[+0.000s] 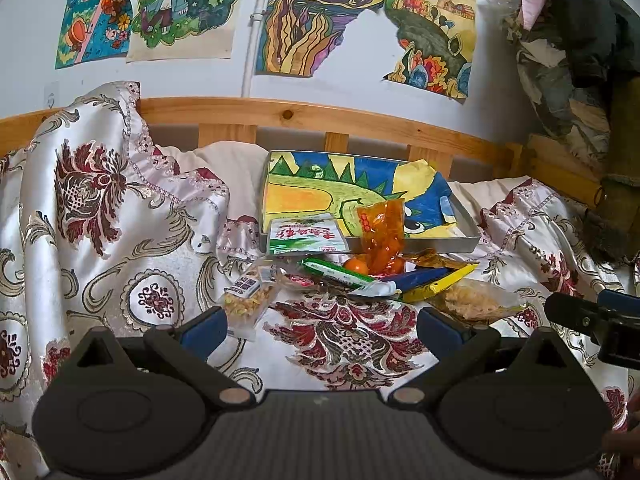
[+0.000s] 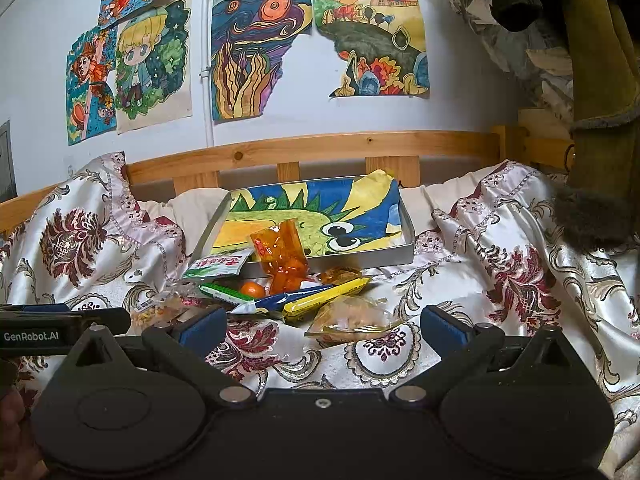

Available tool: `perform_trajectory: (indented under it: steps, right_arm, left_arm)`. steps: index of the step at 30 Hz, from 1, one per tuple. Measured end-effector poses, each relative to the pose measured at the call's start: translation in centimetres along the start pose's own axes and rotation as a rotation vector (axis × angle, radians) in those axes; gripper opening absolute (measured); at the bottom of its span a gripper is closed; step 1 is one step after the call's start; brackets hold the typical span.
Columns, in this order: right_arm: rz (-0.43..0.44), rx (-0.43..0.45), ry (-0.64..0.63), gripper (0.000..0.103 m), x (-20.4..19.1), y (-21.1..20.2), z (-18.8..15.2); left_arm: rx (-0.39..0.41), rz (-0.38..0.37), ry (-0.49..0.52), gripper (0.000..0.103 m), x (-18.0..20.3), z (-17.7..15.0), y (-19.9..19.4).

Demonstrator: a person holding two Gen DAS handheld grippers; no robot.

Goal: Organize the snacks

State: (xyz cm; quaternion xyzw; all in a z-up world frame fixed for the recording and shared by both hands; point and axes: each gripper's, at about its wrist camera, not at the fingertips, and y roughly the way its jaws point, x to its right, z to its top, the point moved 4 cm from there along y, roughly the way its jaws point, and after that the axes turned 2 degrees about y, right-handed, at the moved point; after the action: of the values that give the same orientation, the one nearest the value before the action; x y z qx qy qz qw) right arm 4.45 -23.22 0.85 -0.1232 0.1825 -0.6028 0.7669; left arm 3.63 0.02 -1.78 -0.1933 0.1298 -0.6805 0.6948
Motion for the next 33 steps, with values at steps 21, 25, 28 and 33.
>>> perform_trajectory:
  steps: [21,25,28,33]
  right_arm:
    - [0.000,-0.005,0.000,0.102,-0.04,0.03,-0.11]
    - [0.000,-0.005,0.000,0.102,-0.05,0.04,-0.10]
    - [0.000,-0.005,0.000,0.102,-0.01,0.03,-0.01]
    - [0.007,-0.011,0.001,0.102,0.10,-0.16,0.13]
  left_arm:
    - [-0.004,0.000,-0.002,0.103,-0.11,-0.46,-0.08]
    - [-0.006,0.001,-0.003,0.103,-0.09,-0.36,-0.01]
    - [-0.006,0.001,-0.003,0.103,-0.11,-0.44,-0.05]
    - [-0.011,-0.001,-0.006,0.103,-0.07,-0.53,-0.01]
